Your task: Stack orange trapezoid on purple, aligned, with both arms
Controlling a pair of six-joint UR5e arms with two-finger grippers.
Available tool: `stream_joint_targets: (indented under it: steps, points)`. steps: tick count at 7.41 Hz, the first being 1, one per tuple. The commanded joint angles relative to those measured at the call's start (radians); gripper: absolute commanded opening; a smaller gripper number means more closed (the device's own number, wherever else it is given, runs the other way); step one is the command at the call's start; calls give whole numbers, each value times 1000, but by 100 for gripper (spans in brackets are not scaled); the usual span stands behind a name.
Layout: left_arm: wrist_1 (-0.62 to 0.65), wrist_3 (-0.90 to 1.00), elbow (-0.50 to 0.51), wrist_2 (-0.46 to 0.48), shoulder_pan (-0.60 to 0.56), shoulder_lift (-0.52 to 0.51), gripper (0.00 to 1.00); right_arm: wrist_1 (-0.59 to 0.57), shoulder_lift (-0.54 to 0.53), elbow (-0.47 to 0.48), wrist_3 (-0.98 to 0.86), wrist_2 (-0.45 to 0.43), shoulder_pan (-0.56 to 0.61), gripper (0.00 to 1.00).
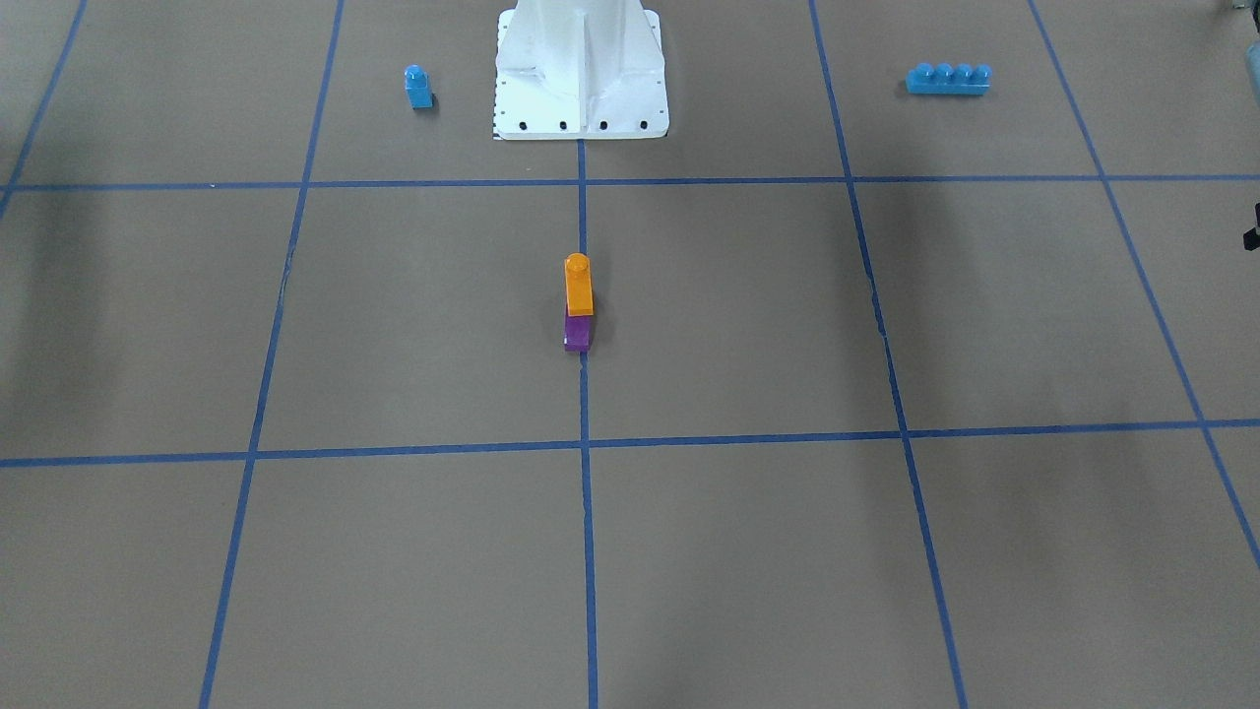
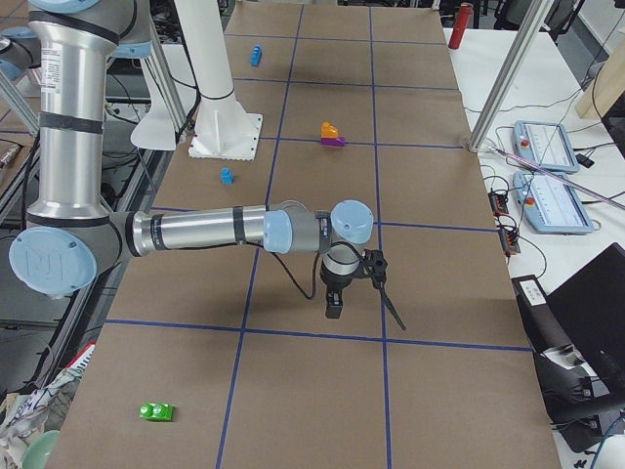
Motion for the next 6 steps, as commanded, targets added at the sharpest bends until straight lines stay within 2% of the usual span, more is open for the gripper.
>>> stream_joint_targets:
  steps: [1, 4, 6]
  points:
    - [1, 0, 4, 1, 0, 1, 100, 0, -4, -3, -1, 37, 0, 100]
    - [1, 0, 5, 6, 0, 2, 100, 0, -8, 9, -2, 40, 2, 100]
    - [-12, 3, -19, 4, 0, 42, 100, 1, -10, 12, -2, 40, 2, 100]
